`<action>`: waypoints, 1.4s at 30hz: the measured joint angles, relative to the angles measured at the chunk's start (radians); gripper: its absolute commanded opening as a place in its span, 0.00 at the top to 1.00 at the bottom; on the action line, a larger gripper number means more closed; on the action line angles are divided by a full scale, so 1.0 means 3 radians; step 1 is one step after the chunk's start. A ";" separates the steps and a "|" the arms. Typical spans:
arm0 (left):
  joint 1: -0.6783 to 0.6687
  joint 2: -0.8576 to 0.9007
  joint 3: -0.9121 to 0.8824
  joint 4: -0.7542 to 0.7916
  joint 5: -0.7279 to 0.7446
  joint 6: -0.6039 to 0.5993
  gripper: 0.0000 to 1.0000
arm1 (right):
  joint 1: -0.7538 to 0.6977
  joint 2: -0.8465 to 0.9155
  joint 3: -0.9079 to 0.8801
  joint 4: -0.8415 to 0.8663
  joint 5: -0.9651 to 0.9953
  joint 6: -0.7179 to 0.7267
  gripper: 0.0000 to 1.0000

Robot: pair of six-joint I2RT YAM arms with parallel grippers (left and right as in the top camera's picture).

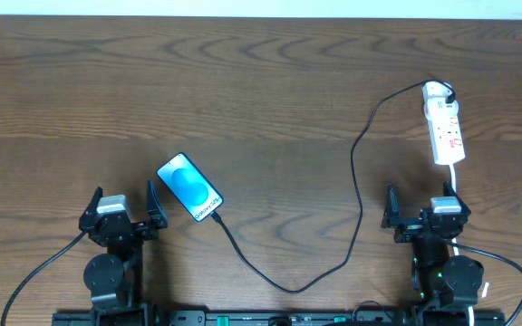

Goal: Plug charger to phone and switch on socket

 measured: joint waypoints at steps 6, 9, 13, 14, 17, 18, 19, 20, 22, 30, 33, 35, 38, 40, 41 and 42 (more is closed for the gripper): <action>-0.0084 0.0000 0.0000 -0.0001 -0.0001 0.0000 0.07 | 0.0000 0.0000 0.0000 0.0000 0.0000 0.0000 0.01; -0.0144 0.0000 0.0000 -0.0001 0.0000 0.0000 0.08 | 0.0000 0.0000 0.0000 0.0000 0.0000 0.0000 0.01; -0.0151 0.0000 0.0000 -0.0001 -0.0001 0.0000 0.08 | 0.0000 0.0000 0.0000 0.0001 0.0000 0.0000 0.01; -0.0151 0.0000 0.0000 -0.0001 -0.0001 0.0000 0.07 | 0.0000 0.0000 0.0000 0.0001 0.0000 0.0000 0.01; -0.0151 0.0000 0.0000 -0.0001 -0.0001 0.0000 0.08 | 0.0000 0.0000 0.0000 0.0000 0.0000 0.0000 0.01; -0.0151 0.0000 0.0000 -0.0001 -0.0001 0.0000 0.07 | 0.0000 0.0000 0.0000 0.0000 0.0000 0.0000 0.01; -0.0151 -0.0001 0.0000 -0.0001 -0.0001 0.0000 0.08 | 0.0000 0.0000 0.0000 0.0000 0.0000 0.0000 0.01; -0.0151 0.0000 0.0000 -0.0001 -0.0001 0.0000 0.08 | 0.0000 0.0000 0.0000 0.0001 0.0000 0.0000 0.01; -0.0151 0.0000 0.0000 -0.0001 -0.0001 0.0001 0.08 | 0.0000 0.0000 0.0000 0.0001 0.0000 0.0000 0.01; -0.0151 0.0000 0.0000 -0.0001 -0.0001 0.0001 0.08 | 0.0000 0.0000 0.0000 0.0001 0.0001 0.0000 0.01; -0.0151 -0.0001 0.0000 -0.0001 -0.0001 0.0000 0.07 | 0.0000 0.0000 0.0000 0.0001 0.0000 0.0000 0.01; -0.0151 -0.0001 0.0000 -0.0001 -0.0001 0.0001 0.08 | 0.0000 0.0000 0.0000 0.0000 0.0000 0.0000 0.01; -0.0151 -0.0001 0.0000 -0.0001 -0.0001 0.0001 0.07 | 0.0000 0.0000 0.0000 0.0000 0.0000 0.0000 0.01; -0.0151 0.0000 0.0000 -0.0001 -0.0001 0.0001 0.08 | 0.0000 0.0000 0.0000 0.0001 0.0000 0.0000 0.01; -0.0151 0.0000 0.0000 -0.0001 -0.0001 0.0001 0.08 | 0.0000 0.0000 0.0000 0.0001 0.0000 0.0000 0.01; -0.0151 -0.0001 0.0000 -0.0001 -0.0001 0.0000 0.07 | 0.0000 0.0000 0.0000 0.0001 0.0000 0.0000 0.01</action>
